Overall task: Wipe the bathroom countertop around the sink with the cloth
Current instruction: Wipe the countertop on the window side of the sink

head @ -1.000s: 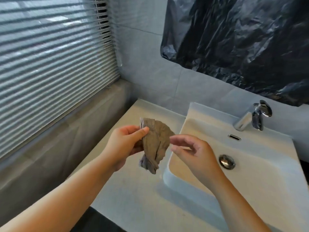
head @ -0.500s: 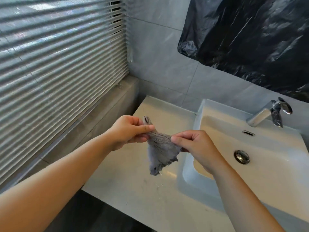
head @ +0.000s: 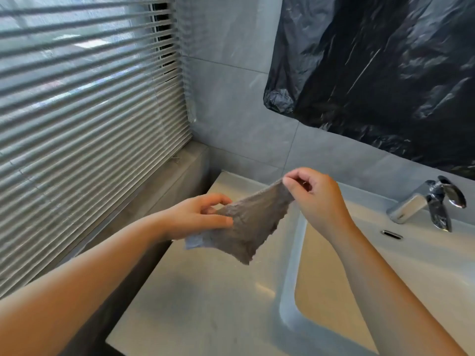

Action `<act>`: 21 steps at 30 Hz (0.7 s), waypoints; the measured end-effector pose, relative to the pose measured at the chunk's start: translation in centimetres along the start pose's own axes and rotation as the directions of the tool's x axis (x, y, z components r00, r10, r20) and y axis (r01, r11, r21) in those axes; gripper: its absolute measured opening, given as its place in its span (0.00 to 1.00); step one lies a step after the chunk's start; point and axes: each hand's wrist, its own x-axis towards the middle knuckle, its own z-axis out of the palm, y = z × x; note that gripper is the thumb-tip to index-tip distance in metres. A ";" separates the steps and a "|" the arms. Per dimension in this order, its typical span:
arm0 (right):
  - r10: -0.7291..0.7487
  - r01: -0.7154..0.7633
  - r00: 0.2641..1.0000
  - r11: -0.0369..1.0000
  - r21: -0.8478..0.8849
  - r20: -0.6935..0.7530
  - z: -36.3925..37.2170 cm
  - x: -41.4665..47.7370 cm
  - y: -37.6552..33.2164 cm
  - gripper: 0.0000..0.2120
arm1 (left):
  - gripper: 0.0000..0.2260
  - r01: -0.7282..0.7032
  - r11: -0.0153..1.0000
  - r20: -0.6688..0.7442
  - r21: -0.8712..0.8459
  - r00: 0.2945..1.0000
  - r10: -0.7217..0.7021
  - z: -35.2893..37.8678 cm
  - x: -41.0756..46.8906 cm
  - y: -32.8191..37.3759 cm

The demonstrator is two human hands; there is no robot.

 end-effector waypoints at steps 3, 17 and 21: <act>-0.023 0.023 0.998 1.000 0.002 0.055 0.6 2.2 0.5 0.06 | 0.20 -0.058 0.998 -0.036 -0.001 0.998 0.058 0.3 1.4 1.2; 0.270 -0.638 0.769 0.383 0.669 0.579 7.3 -0.8 2.6 0.23 | 0.17 -0.240 0.871 -0.196 -0.428 0.966 0.170 -3.6 6.0 2.1; 0.371 -0.470 0.871 0.439 0.765 0.322 9.3 0.8 1.5 0.19 | 0.15 -0.247 0.856 -0.219 -0.454 0.962 0.161 -5.1 6.1 1.2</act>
